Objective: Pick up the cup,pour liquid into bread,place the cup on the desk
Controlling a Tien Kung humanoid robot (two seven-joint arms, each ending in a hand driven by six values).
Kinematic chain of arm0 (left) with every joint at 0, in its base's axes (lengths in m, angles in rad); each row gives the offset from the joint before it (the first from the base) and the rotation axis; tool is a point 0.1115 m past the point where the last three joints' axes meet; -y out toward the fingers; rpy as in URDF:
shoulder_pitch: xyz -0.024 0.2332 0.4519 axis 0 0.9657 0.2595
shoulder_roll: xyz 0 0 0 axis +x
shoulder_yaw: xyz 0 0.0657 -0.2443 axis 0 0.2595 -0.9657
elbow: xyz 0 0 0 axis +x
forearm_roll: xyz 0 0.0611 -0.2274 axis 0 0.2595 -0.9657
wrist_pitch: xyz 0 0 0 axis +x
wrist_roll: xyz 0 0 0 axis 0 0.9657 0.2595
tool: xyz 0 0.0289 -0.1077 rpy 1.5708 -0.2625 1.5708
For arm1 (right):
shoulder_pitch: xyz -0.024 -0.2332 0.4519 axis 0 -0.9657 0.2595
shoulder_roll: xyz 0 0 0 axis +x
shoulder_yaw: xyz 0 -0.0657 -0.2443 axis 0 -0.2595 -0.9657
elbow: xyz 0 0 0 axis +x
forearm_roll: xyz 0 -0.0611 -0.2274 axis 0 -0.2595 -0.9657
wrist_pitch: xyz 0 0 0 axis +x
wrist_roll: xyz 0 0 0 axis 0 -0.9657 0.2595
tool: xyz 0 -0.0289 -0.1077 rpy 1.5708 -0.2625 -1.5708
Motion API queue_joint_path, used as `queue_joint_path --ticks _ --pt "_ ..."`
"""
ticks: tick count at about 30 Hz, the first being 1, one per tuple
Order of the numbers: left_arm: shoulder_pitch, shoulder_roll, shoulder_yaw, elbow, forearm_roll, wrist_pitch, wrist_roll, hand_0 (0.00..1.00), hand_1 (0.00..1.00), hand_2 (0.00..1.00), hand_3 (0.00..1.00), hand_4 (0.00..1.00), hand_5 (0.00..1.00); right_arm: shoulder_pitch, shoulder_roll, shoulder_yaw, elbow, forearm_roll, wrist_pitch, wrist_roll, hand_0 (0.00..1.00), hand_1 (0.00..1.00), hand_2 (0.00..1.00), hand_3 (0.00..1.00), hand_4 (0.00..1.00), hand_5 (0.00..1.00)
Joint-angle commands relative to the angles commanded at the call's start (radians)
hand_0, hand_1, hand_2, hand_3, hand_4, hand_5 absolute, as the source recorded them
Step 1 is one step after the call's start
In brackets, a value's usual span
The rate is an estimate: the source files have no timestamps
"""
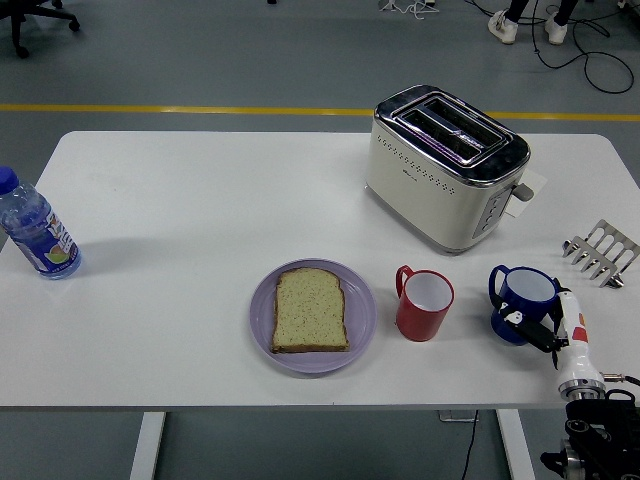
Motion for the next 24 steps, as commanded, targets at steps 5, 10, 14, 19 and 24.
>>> queue_joint_path --ticks 5,10,14,19,24 --pt "-0.003 0.0 -0.004 0.0 0.002 0.0 0.0 0.638 0.648 0.66 0.561 0.323 0.848 0.001 0.0 0.003 0.003 -0.01 0.005 0.003 0.831 0.693 0.839 0.885 0.906 0.215" --pt "-0.006 -0.001 -0.006 0.0 0.003 0.0 0.0 0.637 0.647 0.66 0.56 0.323 0.845 0.002 0.0 0.013 0.005 -0.02 0.005 0.006 0.868 0.719 0.885 0.956 0.924 0.22" --pt "-0.007 -0.001 -0.01 0.0 0.004 0.0 0.0 0.637 0.647 0.659 0.56 0.324 0.845 0.0 -0.002 0.023 0.011 -0.023 0.009 0.008 0.876 0.727 0.896 0.978 0.94 0.218" --pt "-0.007 0.0 -0.012 0.0 0.006 0.0 0.0 0.637 0.647 0.659 0.559 0.324 0.837 -0.008 -0.001 0.04 0.025 -0.035 0.011 0.01 0.894 0.745 0.903 0.988 0.943 0.221" --pt "-0.008 0.0 -0.013 -0.001 0.008 0.0 0.0 0.637 0.646 0.658 0.558 0.326 0.834 -0.021 -0.003 0.055 0.054 -0.046 0.008 0.008 0.907 0.76 0.91 0.998 0.952 0.228"
